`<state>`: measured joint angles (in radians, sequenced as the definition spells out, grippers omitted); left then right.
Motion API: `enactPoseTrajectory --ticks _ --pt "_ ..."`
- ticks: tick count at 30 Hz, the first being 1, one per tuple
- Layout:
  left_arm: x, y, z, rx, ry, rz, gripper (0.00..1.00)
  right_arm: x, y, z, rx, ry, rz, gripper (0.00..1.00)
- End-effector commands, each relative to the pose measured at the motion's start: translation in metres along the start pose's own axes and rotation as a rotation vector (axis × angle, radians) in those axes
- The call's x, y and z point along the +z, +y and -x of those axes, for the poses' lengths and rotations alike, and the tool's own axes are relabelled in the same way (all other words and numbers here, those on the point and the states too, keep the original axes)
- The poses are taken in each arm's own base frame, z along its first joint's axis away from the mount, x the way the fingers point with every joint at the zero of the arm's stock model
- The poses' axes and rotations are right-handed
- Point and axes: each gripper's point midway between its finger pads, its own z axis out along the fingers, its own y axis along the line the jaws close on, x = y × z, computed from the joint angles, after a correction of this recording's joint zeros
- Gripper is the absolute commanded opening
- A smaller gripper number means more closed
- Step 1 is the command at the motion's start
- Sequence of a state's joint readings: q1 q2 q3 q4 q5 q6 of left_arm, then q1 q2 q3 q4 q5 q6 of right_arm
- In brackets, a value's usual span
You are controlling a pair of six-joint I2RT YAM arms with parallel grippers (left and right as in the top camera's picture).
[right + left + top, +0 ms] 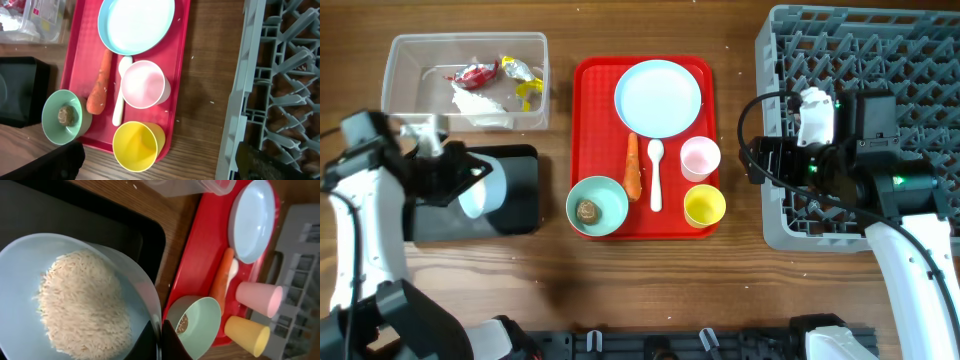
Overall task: Sort waste into correct bins and load items into the dishwasher rack
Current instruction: 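Tip the rice out of the bowl onto the black tray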
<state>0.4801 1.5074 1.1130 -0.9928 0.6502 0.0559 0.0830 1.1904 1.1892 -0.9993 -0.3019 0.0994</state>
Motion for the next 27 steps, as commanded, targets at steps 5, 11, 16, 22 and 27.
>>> enactPoseTrajectory --ticks 5,11,16,22,27 --pt "-0.034 -0.007 0.019 -0.006 -0.176 -0.392 0.04 -0.002 0.0 0.004 -0.024 -0.007 -0.01 1.0" --pt "-0.027 0.0 0.018 0.011 -0.226 -0.451 0.04 -0.002 0.0 0.004 -0.024 -0.009 -0.009 1.0" --pt "-0.022 0.006 0.013 0.024 -0.269 -0.503 0.04 -0.002 0.0 0.004 -0.024 -0.009 -0.009 1.0" --pt "-0.039 0.022 0.014 -0.009 -0.375 -0.588 0.04 -0.002 0.0 0.004 -0.024 -0.009 -0.009 1.0" --pt "-0.064 0.021 0.017 -0.022 -0.453 -0.7 0.04 -0.002 0.0 0.004 -0.024 -0.009 -0.009 1.0"
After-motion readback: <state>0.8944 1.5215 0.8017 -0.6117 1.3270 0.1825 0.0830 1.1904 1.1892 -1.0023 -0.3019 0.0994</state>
